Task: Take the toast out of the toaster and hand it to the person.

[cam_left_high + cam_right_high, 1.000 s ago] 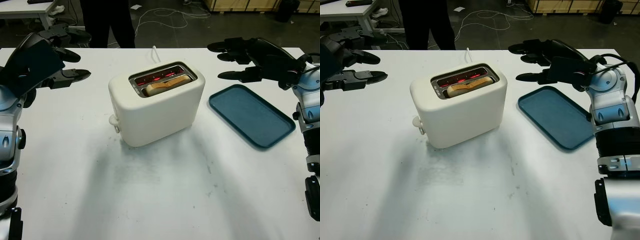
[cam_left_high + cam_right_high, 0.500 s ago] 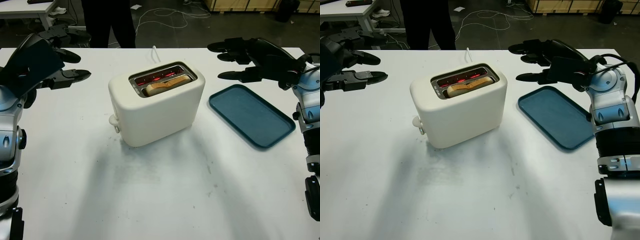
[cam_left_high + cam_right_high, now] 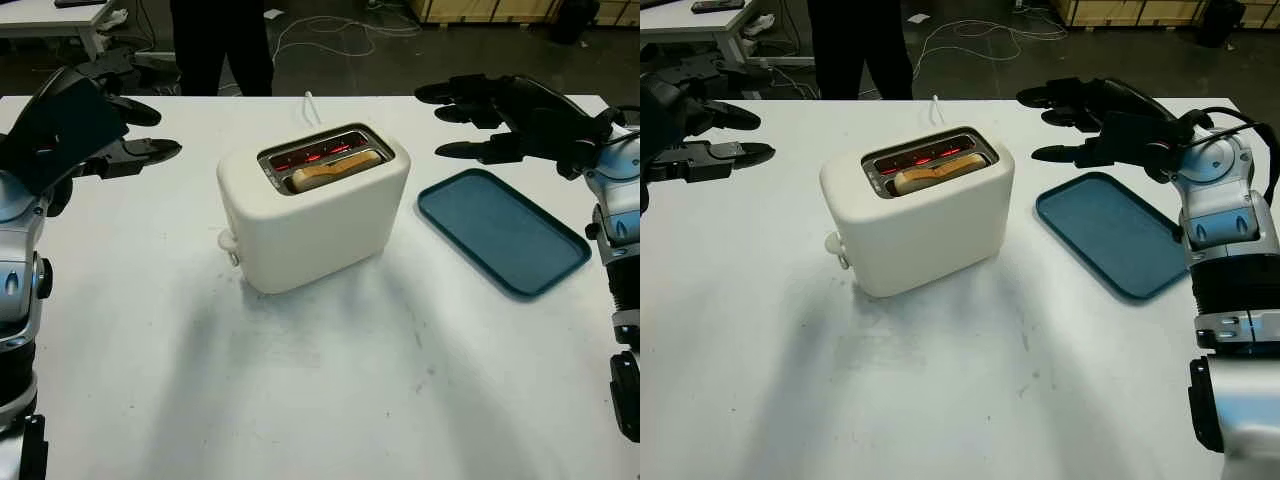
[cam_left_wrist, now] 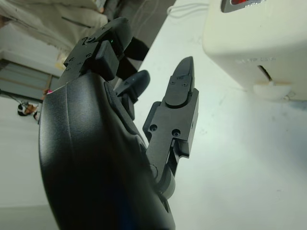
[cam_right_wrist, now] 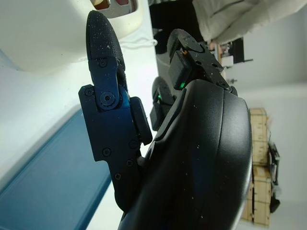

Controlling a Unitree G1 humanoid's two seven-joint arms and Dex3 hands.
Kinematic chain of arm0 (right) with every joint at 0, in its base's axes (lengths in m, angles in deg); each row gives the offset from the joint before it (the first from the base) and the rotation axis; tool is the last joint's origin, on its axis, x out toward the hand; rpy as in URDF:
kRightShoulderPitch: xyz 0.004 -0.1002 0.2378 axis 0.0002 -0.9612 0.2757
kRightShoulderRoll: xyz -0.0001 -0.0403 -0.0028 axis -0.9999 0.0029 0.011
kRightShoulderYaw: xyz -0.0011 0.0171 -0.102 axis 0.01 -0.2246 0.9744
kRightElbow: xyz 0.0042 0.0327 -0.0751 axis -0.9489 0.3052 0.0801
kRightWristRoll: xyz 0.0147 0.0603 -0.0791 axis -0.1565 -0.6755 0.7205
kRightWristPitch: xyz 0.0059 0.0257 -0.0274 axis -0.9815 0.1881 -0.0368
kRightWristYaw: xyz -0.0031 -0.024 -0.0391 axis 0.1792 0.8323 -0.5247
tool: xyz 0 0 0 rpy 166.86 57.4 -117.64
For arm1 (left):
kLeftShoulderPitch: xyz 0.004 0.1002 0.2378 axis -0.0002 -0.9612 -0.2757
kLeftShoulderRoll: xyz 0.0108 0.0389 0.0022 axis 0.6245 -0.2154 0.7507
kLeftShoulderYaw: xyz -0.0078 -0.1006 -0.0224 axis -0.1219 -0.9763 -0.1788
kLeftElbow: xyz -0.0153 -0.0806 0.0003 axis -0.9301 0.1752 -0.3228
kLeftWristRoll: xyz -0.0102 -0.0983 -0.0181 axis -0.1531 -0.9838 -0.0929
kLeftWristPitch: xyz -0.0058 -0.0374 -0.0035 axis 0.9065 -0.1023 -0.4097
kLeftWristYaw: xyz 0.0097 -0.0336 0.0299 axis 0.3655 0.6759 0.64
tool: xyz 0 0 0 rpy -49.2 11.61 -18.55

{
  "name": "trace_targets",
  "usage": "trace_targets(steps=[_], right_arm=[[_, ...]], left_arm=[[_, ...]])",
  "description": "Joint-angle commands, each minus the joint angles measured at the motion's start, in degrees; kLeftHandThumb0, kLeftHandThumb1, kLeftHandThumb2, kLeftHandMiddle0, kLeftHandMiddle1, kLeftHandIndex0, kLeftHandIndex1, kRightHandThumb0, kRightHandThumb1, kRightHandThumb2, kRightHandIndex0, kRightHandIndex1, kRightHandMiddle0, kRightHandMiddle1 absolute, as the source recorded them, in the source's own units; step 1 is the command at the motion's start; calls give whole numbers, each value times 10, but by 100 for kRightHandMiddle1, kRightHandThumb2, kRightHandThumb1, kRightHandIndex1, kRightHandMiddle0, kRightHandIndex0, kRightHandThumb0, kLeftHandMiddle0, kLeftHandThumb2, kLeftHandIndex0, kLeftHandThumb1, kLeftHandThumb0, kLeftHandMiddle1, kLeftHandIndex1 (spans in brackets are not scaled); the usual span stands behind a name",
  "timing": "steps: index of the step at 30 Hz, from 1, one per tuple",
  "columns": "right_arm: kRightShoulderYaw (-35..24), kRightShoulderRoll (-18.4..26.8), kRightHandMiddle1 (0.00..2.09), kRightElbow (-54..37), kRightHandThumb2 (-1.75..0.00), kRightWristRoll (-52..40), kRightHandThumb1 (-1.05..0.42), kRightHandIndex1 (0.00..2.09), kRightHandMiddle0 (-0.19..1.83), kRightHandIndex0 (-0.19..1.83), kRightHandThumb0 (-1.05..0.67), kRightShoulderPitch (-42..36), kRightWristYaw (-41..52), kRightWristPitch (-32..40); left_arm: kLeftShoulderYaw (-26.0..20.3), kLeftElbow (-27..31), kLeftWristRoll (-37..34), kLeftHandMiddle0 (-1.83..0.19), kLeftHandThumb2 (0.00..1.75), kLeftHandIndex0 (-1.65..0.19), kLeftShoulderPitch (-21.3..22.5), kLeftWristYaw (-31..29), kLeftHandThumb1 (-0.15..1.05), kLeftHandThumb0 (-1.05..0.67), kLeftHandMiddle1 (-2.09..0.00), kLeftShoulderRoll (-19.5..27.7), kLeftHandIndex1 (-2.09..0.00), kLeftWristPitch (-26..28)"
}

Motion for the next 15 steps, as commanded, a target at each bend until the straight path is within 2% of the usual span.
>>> trace_targets(steps=[1,11,15], right_arm=[[-2,-3,0,-8,-16,-7,-92,0,35,34,-67,-1,4,13],[-4,-5,0,-13,-15,-13,-92,0,34,32,-70,-1,7,31],[-4,-4,0,-16,-15,-13,-92,0,34,32,-66,-3,7,28]], left_arm=[[-3,1,-5,-8,11,-25,-4,1,92,-2,-101,3,-53,-4],[-3,7,-6,-7,12,-24,-2,4,92,-2,-100,-2,-52,11],[-1,6,-4,-7,12,-24,-2,2,92,-3,-100,2,-52,7]])
